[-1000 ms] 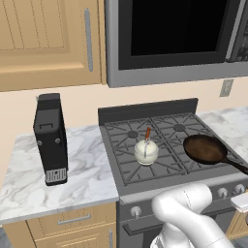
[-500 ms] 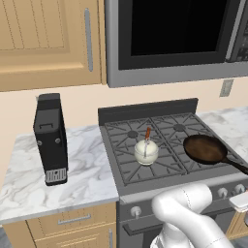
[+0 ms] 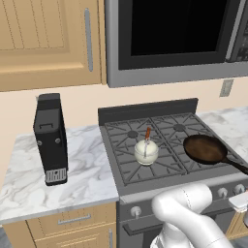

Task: Pick the pan from the cabinet and place it on the stove. Then turn on the stove burner for the pan.

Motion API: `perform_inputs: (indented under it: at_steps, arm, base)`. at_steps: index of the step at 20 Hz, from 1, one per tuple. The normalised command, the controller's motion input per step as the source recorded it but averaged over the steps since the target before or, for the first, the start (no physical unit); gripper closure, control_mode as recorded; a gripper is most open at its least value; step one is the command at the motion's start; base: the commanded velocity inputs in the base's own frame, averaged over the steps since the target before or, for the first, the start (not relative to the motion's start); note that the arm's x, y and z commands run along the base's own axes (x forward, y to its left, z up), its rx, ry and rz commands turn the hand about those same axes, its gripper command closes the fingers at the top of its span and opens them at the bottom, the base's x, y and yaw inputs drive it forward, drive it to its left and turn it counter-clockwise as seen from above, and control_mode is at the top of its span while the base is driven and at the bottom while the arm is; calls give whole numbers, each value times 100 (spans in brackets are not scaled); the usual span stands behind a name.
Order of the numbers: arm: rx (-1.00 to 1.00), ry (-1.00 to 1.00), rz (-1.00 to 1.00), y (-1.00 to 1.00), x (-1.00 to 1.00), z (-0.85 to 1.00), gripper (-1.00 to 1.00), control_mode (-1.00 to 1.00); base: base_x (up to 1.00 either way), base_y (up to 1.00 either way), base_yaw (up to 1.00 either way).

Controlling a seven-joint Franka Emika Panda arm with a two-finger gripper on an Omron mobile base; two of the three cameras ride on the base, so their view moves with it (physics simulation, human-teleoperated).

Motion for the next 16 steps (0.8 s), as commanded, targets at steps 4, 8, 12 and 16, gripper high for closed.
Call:
perform_inputs:
  at_steps: [4,8,12,16]
  arm:
    - [-1,0,0,5,2,-1,100,-100]
    - [-25,0,0,1,0,0,100,-100]
    - [-46,-1,0,0,0,1,100,-100]
    - [-49,0,0,3,0,2,100,-100]
  base:
    - [0,0,0]
    - [0,0,0]
    - [0,0,0]
    - [0,0,0]
